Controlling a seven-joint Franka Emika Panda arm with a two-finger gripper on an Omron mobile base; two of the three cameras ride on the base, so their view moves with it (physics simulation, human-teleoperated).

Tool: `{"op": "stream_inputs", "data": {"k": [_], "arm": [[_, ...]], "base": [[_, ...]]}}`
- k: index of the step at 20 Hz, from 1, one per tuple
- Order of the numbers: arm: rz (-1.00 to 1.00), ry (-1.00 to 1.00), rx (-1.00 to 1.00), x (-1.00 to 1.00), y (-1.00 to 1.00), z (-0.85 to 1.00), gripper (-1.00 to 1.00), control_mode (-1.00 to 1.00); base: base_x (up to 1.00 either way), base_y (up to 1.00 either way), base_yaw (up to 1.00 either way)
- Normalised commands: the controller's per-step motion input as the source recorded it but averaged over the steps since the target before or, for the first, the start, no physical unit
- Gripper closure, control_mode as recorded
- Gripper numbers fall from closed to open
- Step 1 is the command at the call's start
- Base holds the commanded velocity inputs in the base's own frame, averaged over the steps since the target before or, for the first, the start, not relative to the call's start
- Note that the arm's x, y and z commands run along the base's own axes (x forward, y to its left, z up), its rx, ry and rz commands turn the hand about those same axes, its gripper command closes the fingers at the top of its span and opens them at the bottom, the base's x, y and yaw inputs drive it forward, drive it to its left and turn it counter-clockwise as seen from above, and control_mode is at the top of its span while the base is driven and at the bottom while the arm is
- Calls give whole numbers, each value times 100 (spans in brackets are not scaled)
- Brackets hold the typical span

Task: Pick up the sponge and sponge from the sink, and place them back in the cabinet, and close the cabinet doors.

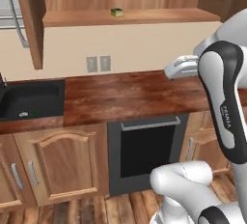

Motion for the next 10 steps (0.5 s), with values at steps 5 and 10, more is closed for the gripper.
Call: {"op": "stream_inputs", "data": {"k": [5,10], "arm": [[0,0,0,0,0,0,-100,100],[0,0,0,0,0,0,-100,100]], "base": [[-67,17,-8],[-60,22,-7]]}}
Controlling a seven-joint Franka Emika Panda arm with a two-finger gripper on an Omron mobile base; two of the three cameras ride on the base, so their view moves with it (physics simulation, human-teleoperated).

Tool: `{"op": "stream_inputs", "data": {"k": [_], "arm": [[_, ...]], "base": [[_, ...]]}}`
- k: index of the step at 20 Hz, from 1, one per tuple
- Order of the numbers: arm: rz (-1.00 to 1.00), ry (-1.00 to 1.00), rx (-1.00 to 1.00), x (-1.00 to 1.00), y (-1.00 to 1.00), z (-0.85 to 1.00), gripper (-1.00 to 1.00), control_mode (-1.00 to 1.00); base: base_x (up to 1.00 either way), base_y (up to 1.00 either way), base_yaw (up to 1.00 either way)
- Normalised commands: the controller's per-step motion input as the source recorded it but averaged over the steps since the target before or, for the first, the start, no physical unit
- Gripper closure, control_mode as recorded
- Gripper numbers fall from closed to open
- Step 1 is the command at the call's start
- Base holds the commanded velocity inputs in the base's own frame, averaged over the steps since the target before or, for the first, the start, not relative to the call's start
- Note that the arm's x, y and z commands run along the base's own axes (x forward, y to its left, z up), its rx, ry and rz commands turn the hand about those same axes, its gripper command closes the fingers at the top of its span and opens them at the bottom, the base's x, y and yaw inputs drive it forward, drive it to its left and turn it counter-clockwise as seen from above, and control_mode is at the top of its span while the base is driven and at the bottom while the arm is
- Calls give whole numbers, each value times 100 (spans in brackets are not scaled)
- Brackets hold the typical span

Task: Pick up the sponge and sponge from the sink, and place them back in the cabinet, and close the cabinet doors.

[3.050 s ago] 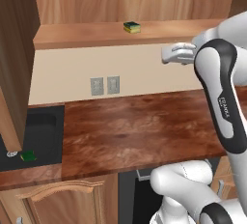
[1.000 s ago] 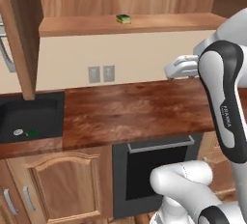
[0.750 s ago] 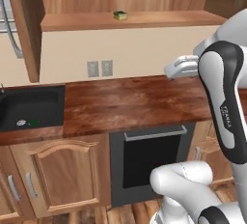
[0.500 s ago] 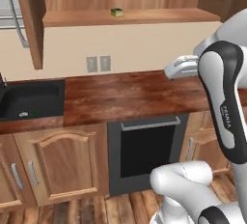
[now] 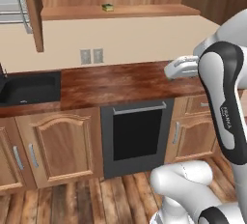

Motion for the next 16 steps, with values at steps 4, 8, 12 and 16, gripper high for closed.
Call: {"op": "stream_inputs", "data": {"k": [4,8,12,16], "arm": [[0,0,0,0,0,0,-100,100],[0,0,0,0,0,0,-100,100],[0,0,0,0,0,0,-100,100],[0,0,0,0,0,0,-100,100]], "base": [[-41,42,-4],[-36,50,-2],[-33,53,-4],[-49,42,-9]]}}
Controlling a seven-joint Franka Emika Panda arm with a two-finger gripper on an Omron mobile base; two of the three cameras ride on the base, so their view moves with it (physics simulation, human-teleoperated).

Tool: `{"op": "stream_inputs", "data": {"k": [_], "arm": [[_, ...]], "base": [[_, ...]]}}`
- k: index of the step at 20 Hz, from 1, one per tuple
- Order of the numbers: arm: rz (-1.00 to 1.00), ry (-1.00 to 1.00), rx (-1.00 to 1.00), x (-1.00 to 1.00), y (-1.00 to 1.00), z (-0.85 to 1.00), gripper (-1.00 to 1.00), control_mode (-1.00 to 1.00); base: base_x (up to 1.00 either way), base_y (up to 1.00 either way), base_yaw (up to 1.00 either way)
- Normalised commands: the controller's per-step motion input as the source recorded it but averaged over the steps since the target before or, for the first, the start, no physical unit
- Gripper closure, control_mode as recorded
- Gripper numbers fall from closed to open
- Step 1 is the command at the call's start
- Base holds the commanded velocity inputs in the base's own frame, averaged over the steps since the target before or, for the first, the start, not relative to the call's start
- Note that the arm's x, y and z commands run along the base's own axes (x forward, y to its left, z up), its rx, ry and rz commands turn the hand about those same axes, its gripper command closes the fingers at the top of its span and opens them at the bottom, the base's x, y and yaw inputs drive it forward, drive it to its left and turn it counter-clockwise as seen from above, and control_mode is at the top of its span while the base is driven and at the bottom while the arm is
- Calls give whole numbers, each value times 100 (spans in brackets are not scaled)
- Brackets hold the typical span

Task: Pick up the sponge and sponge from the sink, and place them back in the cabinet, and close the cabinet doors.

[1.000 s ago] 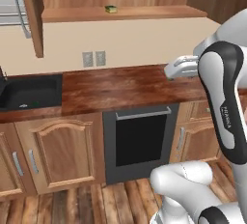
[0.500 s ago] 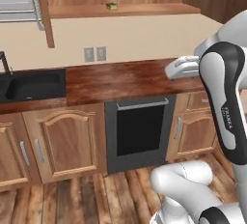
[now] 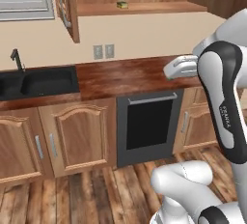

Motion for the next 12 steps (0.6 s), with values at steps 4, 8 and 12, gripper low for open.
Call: {"op": "stream_inputs", "data": {"k": [4,8,12], "arm": [[0,0,0,0,0,0,-100,100],[0,0,0,0,0,0,-100,100],[0,0,0,0,0,0,-100,100]], "base": [[-55,38,-12],[-46,50,-9],[-39,58,-6]]}}
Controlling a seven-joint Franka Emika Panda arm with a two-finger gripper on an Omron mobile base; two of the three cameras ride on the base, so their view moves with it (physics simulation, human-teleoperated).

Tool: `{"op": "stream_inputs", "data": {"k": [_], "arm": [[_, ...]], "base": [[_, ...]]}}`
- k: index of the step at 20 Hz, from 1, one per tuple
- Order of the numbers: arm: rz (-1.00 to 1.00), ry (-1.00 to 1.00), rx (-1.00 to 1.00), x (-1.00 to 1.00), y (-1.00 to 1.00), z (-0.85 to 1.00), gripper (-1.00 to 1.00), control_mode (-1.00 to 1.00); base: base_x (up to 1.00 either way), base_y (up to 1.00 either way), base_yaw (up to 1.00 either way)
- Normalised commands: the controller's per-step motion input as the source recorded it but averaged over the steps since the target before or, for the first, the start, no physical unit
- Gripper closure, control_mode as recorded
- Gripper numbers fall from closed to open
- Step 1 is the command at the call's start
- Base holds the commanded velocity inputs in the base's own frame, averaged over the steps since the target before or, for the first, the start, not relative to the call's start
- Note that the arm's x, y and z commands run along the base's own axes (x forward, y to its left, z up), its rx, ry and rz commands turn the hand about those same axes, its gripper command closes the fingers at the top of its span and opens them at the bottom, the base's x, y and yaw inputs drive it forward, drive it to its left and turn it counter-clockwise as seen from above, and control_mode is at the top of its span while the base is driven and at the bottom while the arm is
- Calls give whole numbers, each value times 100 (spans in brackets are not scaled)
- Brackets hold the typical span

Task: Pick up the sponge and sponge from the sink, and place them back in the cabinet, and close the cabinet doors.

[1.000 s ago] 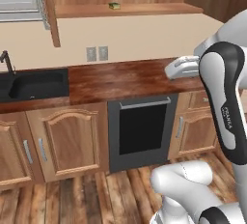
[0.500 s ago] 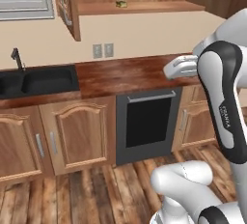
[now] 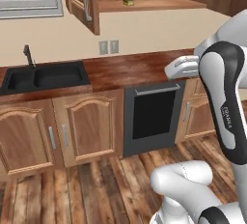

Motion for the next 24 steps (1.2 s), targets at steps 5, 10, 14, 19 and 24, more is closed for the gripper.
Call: {"op": "stream_inputs", "data": {"k": [5,10,14,19,24], "arm": [[0,0,0,0,0,0,-100,100],[0,0,0,0,0,0,-100,100],[0,0,0,0,0,0,-100,100],[0,0,0,0,0,0,-100,100],[0,0,0,0,0,0,-100,100]], "base": [[-34,59,-6],[-27,61,-7],[-17,64,-7],[-2,65,-9],[3,64,-6]]}}
